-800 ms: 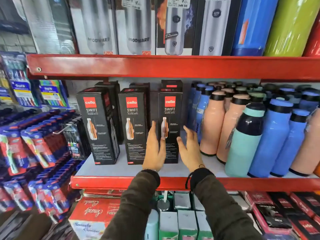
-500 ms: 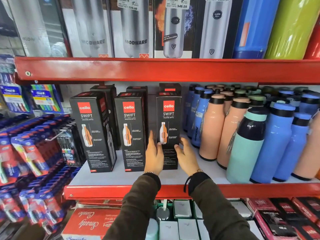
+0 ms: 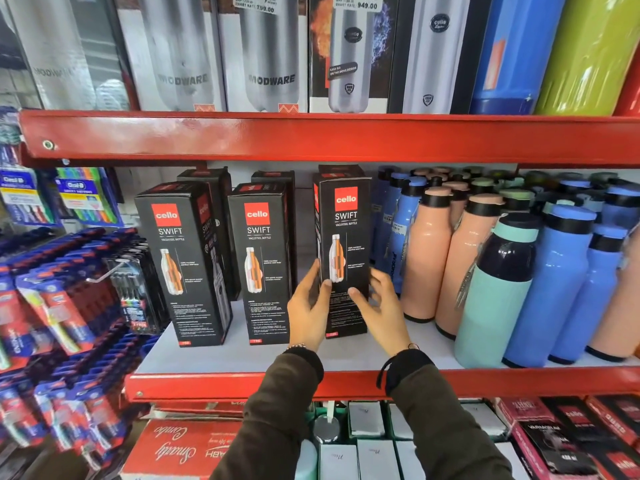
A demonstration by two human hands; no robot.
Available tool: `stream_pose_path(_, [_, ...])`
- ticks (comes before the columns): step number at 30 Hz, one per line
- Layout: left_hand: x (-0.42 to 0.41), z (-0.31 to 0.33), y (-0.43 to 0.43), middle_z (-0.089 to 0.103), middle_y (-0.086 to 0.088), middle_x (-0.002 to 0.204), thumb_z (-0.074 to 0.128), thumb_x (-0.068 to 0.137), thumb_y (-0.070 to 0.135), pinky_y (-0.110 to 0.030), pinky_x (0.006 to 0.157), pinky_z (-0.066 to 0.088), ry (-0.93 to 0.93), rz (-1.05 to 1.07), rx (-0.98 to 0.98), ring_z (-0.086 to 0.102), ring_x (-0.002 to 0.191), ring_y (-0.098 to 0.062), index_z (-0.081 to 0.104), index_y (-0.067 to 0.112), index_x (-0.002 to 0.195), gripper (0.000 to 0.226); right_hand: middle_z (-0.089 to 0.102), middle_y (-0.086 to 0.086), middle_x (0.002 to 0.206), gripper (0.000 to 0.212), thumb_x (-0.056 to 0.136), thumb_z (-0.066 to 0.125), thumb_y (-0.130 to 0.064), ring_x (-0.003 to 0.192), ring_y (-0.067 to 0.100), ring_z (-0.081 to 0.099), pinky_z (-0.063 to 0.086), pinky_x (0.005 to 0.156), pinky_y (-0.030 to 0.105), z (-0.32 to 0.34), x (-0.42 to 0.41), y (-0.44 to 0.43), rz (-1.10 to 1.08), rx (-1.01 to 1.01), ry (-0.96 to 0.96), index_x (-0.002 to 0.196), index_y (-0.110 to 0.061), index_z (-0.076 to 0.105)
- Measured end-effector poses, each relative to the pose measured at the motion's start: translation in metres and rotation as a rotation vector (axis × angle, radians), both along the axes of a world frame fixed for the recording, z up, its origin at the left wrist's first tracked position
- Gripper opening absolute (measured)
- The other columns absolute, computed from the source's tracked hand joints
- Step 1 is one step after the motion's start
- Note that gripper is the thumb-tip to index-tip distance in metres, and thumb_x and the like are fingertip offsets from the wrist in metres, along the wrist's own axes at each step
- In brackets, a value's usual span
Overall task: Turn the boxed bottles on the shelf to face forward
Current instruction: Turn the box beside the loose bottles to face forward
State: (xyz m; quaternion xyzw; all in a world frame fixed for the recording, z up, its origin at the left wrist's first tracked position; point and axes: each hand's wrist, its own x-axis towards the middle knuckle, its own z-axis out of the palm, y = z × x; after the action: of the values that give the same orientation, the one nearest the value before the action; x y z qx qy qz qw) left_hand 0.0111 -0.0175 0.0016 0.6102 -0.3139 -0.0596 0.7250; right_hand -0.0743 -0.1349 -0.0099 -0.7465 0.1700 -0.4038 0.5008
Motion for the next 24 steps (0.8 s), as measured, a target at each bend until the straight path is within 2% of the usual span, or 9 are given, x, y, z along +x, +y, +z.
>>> stream_pose_path(2, [-0.005, 0.004, 0.0, 0.061, -0.003, 0.142, 0.061, 0.098, 0.016, -0.028, 0.113, 0.045, 0.007, 0.016, -0.046, 0.058, 0.13, -0.009, 0.053, 0.021, 0.145, 0.048, 0.062, -0.02, 0.127, 0.069, 0.072, 0.084, -0.036, 0.119, -0.001, 0.058, 0.05, 0.099, 0.032, 0.001, -0.003, 0.0, 0.009, -0.034, 0.024, 0.127, -0.045, 0.044])
stream_pose_path(6, [-0.012, 0.006, 0.001, 0.064, -0.002, 0.137, 0.062, 0.097, 0.016, -0.038, 0.109, 0.05, 0.023, 0.043, -0.075, 0.063, 0.123, -0.011, 0.061, 0.024, 0.138, 0.042, 0.061, -0.028, 0.122, 0.098, 0.05, 0.092, -0.056, 0.117, -0.002, 0.059, 0.051, 0.096, 0.032, 0.004, -0.002, 0.001, -0.018, -0.038, 0.011, 0.132, -0.045, 0.039])
stream_pose_path(9, [-0.013, 0.003, 0.003, 0.063, 0.005, 0.134, 0.051, 0.099, 0.009, -0.041, 0.108, 0.051, 0.015, 0.036, -0.077, 0.064, 0.118, -0.002, 0.063, 0.026, 0.135, 0.042, 0.061, -0.028, 0.121, 0.097, 0.049, 0.092, -0.057, 0.116, -0.003, 0.059, 0.051, 0.098, 0.033, 0.007, -0.002, 0.0, -0.046, -0.066, 0.006, 0.13, -0.046, 0.039])
stream_pose_path(11, [-0.013, 0.002, 0.004, 0.061, 0.005, 0.138, 0.045, 0.101, 0.005, -0.042, 0.111, 0.049, -0.003, 0.034, -0.068, 0.061, 0.124, -0.005, 0.062, 0.024, 0.136, 0.044, 0.062, -0.03, 0.118, 0.094, 0.051, 0.092, -0.051, 0.113, -0.006, 0.06, 0.05, 0.096, 0.028, 0.009, -0.003, 0.0, -0.062, -0.069, 0.004, 0.128, -0.047, 0.04])
stream_pose_path(15, [-0.009, 0.003, -0.004, 0.042, -0.002, 0.153, 0.038, 0.104, 0.006, -0.028, 0.12, 0.029, -0.096, 0.116, 0.06, 0.042, 0.142, -0.015, 0.042, 0.018, 0.151, 0.048, 0.062, -0.031, 0.115, 0.092, 0.051, 0.09, -0.045, 0.108, -0.009, 0.06, 0.048, 0.093, 0.023, 0.01, -0.004, -0.003, -0.045, -0.051, 0.02, 0.129, -0.044, 0.04])
stream_pose_path(18, [-0.004, 0.002, -0.007, 0.039, 0.005, 0.155, 0.033, 0.108, 0.013, -0.024, 0.121, 0.023, -0.06, 0.023, 0.114, 0.033, 0.148, -0.012, 0.033, 0.017, 0.155, 0.048, 0.061, -0.028, 0.12, 0.091, 0.056, 0.085, -0.04, 0.111, -0.011, 0.058, 0.048, 0.1, 0.025, 0.009, -0.005, -0.004, -0.03, -0.028, 0.034, 0.134, -0.041, 0.039])
stream_pose_path(20, [0.0, -0.001, -0.006, 0.042, 0.007, 0.154, 0.034, 0.108, 0.019, -0.022, 0.118, 0.025, -0.027, -0.033, 0.106, 0.037, 0.142, -0.006, 0.034, 0.019, 0.155, 0.047, 0.058, -0.028, 0.125, 0.089, 0.059, 0.081, -0.037, 0.115, -0.011, 0.055, 0.046, 0.104, 0.027, 0.011, -0.007, -0.004, -0.017, -0.036, 0.055, 0.136, -0.044, 0.037])
stream_pose_path(22, [0.004, -0.004, -0.004, 0.048, 0.011, 0.146, 0.039, 0.107, 0.025, -0.011, 0.109, 0.03, -0.023, -0.03, 0.111, 0.044, 0.131, 0.003, 0.037, 0.023, 0.152, 0.045, 0.054, -0.028, 0.134, 0.09, 0.065, 0.08, -0.031, 0.125, -0.007, 0.05, 0.042, 0.109, 0.029, 0.012, -0.008, -0.004, 0.017, -0.055, 0.073, 0.139, -0.051, 0.031])
stream_pose_path(24, [0.006, -0.007, -0.002, 0.053, 0.019, 0.133, 0.043, 0.106, 0.026, 0.002, 0.093, 0.034, -0.02, -0.021, 0.093, 0.051, 0.115, 0.019, 0.043, 0.028, 0.145, 0.039, 0.04, -0.015, 0.153, 0.099, 0.075, 0.078, -0.02, 0.141, 0.004, 0.038, 0.033, 0.118, 0.037, 0.01, -0.01, -0.005, 0.068, -0.068, 0.094, 0.151, -0.041, 0.019])
